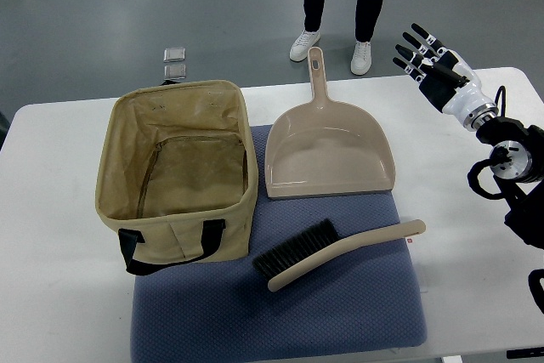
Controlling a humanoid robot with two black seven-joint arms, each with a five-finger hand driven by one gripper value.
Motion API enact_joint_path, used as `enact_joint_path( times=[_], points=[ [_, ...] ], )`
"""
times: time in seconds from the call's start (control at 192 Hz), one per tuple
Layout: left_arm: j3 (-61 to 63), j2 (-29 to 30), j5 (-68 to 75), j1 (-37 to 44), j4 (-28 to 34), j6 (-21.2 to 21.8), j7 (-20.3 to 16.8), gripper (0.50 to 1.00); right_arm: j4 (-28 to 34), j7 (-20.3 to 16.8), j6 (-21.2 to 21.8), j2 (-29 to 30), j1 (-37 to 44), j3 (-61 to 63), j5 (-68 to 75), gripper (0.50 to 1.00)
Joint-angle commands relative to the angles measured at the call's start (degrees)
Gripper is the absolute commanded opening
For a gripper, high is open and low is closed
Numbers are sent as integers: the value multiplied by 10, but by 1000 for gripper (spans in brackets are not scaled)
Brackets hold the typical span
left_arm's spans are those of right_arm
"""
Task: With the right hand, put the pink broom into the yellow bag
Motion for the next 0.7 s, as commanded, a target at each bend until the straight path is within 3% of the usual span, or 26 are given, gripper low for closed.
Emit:
enact_joint_path(
  times=[0.0,0.692],
  points=[
    [-6,0,-1,0,-2,0,0,1000,0,0,0,1,0,0,0,930],
    [-1,0,0,-1,-2,0,0,1000,0,0,0,1,0,0,0,930]
  ],
)
